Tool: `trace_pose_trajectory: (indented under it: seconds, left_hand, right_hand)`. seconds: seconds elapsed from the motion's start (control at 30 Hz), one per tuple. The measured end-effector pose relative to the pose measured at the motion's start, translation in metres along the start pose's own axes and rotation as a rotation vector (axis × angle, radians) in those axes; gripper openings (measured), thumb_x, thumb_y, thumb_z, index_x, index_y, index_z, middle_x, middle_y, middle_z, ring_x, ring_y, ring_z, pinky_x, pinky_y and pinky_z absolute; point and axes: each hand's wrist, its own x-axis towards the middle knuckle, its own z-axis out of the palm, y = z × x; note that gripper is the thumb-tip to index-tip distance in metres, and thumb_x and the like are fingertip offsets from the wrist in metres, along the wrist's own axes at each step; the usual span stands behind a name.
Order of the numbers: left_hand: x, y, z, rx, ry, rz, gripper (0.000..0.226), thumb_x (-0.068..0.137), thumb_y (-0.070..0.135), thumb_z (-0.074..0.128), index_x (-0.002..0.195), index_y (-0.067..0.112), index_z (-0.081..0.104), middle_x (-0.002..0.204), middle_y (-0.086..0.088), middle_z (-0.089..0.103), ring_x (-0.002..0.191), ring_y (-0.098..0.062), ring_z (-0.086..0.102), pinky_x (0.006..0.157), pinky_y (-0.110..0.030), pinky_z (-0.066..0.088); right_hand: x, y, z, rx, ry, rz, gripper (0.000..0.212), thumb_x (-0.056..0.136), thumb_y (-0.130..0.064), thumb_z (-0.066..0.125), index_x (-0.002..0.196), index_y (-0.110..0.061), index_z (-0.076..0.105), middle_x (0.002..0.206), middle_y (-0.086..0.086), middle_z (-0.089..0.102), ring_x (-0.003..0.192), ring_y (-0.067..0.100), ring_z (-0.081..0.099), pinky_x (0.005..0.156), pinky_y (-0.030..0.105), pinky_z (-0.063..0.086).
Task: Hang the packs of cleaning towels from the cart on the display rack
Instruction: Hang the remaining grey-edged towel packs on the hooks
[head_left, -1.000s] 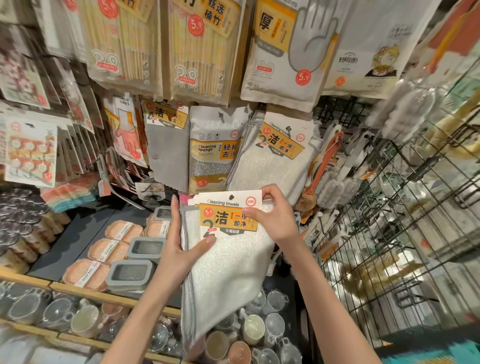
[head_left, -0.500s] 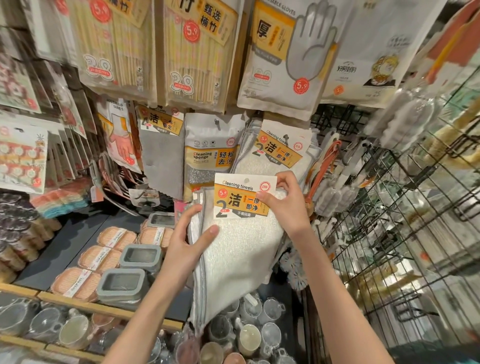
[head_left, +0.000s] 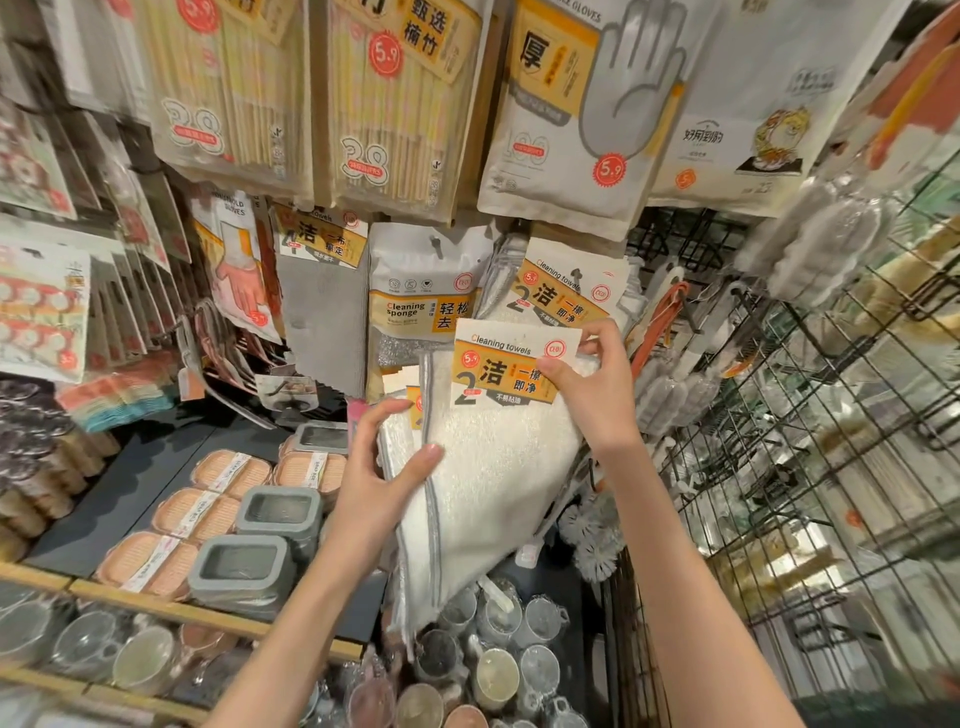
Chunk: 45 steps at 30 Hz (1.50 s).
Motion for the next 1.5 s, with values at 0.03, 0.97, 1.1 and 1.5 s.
trace_pose_trajectory:
  seconds: [0.03,0.97,1.1,1.5]
  left_hand:
    - [0.000,0.000,0.000,-0.006,0.016,0.002,0.044,0.078,0.034,0.078,0.110,0.051,0.053,0.119,0.040,0.050,0.123,0.014,0.040,0.110,-0.030,0.030]
    - [0.009,0.001,-0.001,-0.103,0.067,-0.058,0.050,0.082,0.009,0.074,0.105,0.049,0.056,0.122,0.028,0.056,0.117,0.003,0.052,0.103,-0.037,0.043]
    - [0.007,0.003,-0.004,-0.103,0.076,-0.085,0.047,0.082,0.013,0.074,0.109,0.047,0.055,0.136,0.016,0.051,0.128,-0.010,0.047,0.109,-0.047,0.038]
    - [0.003,0.005,-0.004,-0.097,0.092,-0.055,0.048,0.078,0.015,0.078,0.106,0.048,0.056,0.129,0.027,0.053,0.127,0.002,0.045,0.109,-0.040,0.036]
  right_hand:
    - [0.003,0.000,-0.002,-0.002,0.037,-0.017,0.033,0.079,-0.008,0.072,0.097,-0.018,0.047,0.089,-0.015,0.052,0.078,-0.022,0.044,0.066,-0.002,0.034]
    - [0.059,0.012,-0.014,-0.216,0.265,-0.120,0.034,0.083,-0.005,0.064,0.089,-0.033,0.045,0.098,-0.013,0.054,0.092,-0.024,0.042,0.070,-0.001,0.034]
    - [0.063,0.012,-0.017,-0.208,0.249,-0.133,0.031,0.083,-0.003,0.063,0.087,-0.030,0.047,0.095,-0.012,0.053,0.091,-0.024,0.040,0.070,-0.004,0.031]
    - [0.065,0.016,-0.020,-0.248,0.233,-0.113,0.023,0.085,-0.009,0.064,0.081,-0.029,0.054,0.099,-0.006,0.053,0.085,-0.010,0.046,0.069,-0.004,0.032]
